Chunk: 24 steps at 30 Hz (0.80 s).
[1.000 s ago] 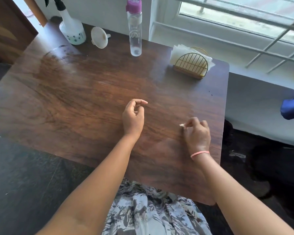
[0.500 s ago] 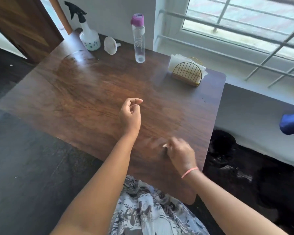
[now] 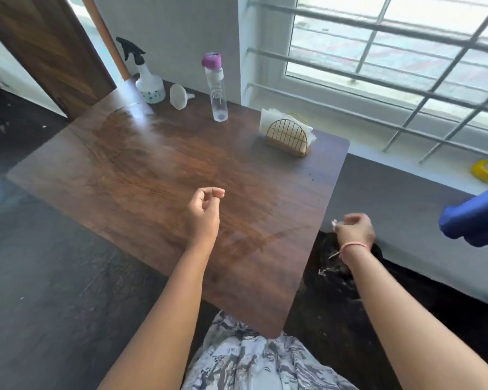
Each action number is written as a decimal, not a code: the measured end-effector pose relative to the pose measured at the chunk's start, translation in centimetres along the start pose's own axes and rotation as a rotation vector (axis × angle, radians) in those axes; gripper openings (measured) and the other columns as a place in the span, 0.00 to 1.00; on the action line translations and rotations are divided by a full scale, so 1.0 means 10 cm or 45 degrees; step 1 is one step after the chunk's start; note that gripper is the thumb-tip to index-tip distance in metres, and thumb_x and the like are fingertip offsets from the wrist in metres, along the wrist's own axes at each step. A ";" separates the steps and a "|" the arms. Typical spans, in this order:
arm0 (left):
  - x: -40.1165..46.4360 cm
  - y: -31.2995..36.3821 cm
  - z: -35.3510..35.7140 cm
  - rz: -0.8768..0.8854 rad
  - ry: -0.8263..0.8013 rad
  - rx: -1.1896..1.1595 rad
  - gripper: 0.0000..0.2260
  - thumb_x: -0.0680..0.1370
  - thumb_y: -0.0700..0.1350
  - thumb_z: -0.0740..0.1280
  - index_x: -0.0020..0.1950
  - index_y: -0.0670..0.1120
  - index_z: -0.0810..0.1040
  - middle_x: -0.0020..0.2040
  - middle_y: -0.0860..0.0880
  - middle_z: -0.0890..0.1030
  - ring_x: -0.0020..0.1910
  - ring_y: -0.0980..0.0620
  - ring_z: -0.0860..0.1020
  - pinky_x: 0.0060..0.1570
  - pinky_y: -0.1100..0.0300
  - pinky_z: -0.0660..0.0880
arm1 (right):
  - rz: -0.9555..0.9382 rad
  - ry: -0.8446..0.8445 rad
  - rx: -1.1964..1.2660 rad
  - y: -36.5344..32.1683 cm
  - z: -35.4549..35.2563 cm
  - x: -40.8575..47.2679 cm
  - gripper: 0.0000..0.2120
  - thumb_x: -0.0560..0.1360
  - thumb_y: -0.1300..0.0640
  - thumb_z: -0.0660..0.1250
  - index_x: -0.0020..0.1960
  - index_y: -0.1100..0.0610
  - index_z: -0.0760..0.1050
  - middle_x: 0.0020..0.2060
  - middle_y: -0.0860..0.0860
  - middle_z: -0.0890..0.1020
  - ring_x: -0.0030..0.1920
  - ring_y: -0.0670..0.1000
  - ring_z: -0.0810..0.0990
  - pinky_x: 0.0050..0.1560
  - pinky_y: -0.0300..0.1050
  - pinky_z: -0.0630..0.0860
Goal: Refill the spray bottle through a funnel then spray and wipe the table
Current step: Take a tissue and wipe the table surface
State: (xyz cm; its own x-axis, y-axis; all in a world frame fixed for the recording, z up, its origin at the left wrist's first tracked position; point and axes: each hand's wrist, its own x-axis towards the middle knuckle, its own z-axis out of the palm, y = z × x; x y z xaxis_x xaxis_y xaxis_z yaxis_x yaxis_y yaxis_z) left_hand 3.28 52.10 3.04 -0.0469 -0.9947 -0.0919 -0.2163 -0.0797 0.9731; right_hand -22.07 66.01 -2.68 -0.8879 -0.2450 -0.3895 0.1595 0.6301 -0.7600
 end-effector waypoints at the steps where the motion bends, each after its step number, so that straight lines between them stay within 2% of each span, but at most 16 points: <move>1: 0.03 0.00 0.00 -0.010 -0.013 -0.006 0.12 0.75 0.37 0.62 0.41 0.52 0.79 0.43 0.54 0.82 0.39 0.57 0.76 0.41 0.56 0.73 | 0.266 -0.072 0.297 0.00 -0.08 0.06 0.07 0.74 0.66 0.67 0.51 0.60 0.74 0.46 0.60 0.80 0.47 0.57 0.80 0.54 0.51 0.76; 3: 0.15 0.10 0.18 -0.013 -0.026 -0.043 0.13 0.74 0.36 0.61 0.40 0.53 0.78 0.42 0.55 0.82 0.37 0.57 0.75 0.40 0.57 0.72 | 0.608 -0.297 0.784 -0.01 -0.25 0.16 0.04 0.78 0.70 0.58 0.49 0.68 0.70 0.41 0.62 0.75 0.56 0.59 0.78 0.63 0.54 0.73; 5: 0.26 0.22 0.47 0.007 -0.075 -0.115 0.14 0.74 0.35 0.61 0.40 0.54 0.77 0.41 0.55 0.81 0.37 0.57 0.75 0.40 0.57 0.72 | 0.683 -0.396 1.007 -0.01 -0.32 0.16 0.07 0.80 0.69 0.55 0.44 0.66 0.69 0.41 0.62 0.74 0.61 0.62 0.74 0.66 0.55 0.70; 6: 0.28 0.25 0.67 0.013 -0.116 -0.141 0.14 0.75 0.34 0.60 0.40 0.53 0.77 0.41 0.54 0.81 0.38 0.56 0.76 0.41 0.58 0.72 | 0.674 -0.414 1.071 0.00 -0.36 0.14 0.07 0.81 0.68 0.56 0.44 0.65 0.70 0.42 0.62 0.74 0.59 0.63 0.75 0.62 0.55 0.73; 8: 0.22 0.28 0.95 0.003 -0.219 -0.158 0.14 0.75 0.33 0.60 0.42 0.52 0.77 0.42 0.52 0.81 0.40 0.55 0.77 0.43 0.59 0.73 | 0.702 -0.443 1.152 0.07 -0.36 0.12 0.05 0.80 0.68 0.58 0.47 0.64 0.71 0.45 0.62 0.74 0.51 0.62 0.78 0.45 0.51 0.82; 10: 0.09 0.26 1.25 -0.034 -0.405 -0.146 0.14 0.76 0.33 0.60 0.43 0.51 0.77 0.43 0.50 0.81 0.42 0.53 0.78 0.44 0.57 0.74 | 0.724 -0.484 1.167 0.17 -0.40 0.20 0.06 0.79 0.69 0.58 0.51 0.63 0.72 0.48 0.62 0.76 0.46 0.60 0.79 0.35 0.49 0.83; 12: -0.09 0.22 1.50 -0.052 -0.615 -0.117 0.14 0.77 0.32 0.61 0.44 0.50 0.79 0.44 0.48 0.82 0.43 0.52 0.79 0.47 0.57 0.75 | 0.741 -0.539 1.108 0.28 -0.46 0.34 0.09 0.78 0.68 0.59 0.55 0.60 0.73 0.48 0.60 0.79 0.43 0.56 0.81 0.33 0.44 0.82; 15: -0.38 0.15 1.84 -0.074 -0.807 -0.071 0.11 0.78 0.32 0.61 0.49 0.45 0.80 0.46 0.47 0.83 0.43 0.55 0.79 0.47 0.66 0.76 | 0.771 -0.618 1.088 0.47 -0.57 0.61 0.09 0.79 0.62 0.60 0.57 0.57 0.74 0.47 0.57 0.82 0.35 0.51 0.83 0.30 0.40 0.78; 17: -0.58 0.01 2.16 -0.111 -0.910 -0.041 0.12 0.78 0.31 0.61 0.50 0.46 0.80 0.46 0.49 0.83 0.42 0.60 0.79 0.44 0.71 0.73 | 0.770 -0.674 1.155 0.63 -0.62 0.87 0.10 0.80 0.61 0.59 0.59 0.58 0.73 0.50 0.58 0.81 0.37 0.51 0.84 0.33 0.41 0.80; 19: -0.80 -0.21 2.55 -0.123 -1.040 0.083 0.13 0.76 0.32 0.64 0.52 0.49 0.80 0.46 0.53 0.83 0.44 0.64 0.79 0.46 0.72 0.73 | 0.745 -0.738 1.208 0.76 -0.67 1.16 0.11 0.80 0.64 0.58 0.61 0.62 0.72 0.51 0.60 0.81 0.42 0.52 0.85 0.39 0.42 0.81; 20: -0.92 -0.32 2.73 -0.142 -1.092 0.142 0.12 0.76 0.34 0.65 0.52 0.50 0.81 0.48 0.54 0.83 0.47 0.63 0.80 0.48 0.71 0.74 | 0.733 -0.745 1.186 0.80 -0.68 1.27 0.11 0.80 0.67 0.58 0.61 0.63 0.72 0.48 0.60 0.82 0.43 0.52 0.85 0.40 0.41 0.81; 22: -1.12 -0.60 3.11 -0.286 -1.120 0.237 0.11 0.76 0.37 0.66 0.54 0.49 0.81 0.51 0.54 0.84 0.51 0.59 0.80 0.54 0.65 0.76 | 0.727 -0.636 1.069 0.99 -0.73 1.58 0.10 0.78 0.71 0.59 0.57 0.64 0.73 0.41 0.59 0.83 0.41 0.51 0.84 0.38 0.39 0.81; 24: -1.24 -0.93 3.46 -0.524 -1.090 0.302 0.09 0.77 0.41 0.66 0.53 0.52 0.81 0.52 0.54 0.83 0.52 0.56 0.80 0.55 0.60 0.76 | 0.756 -0.487 0.948 1.21 -0.77 1.90 0.06 0.78 0.72 0.60 0.50 0.65 0.74 0.40 0.61 0.80 0.41 0.54 0.83 0.37 0.39 0.82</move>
State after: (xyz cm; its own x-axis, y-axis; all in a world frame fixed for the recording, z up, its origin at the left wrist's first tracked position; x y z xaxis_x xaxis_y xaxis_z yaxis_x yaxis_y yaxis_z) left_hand -27.91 67.43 -12.21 -0.5955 -0.5011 -0.6279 -0.5600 -0.3016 0.7717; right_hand -40.29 74.67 -15.30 -0.4022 -0.3435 -0.8487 0.8713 0.1410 -0.4700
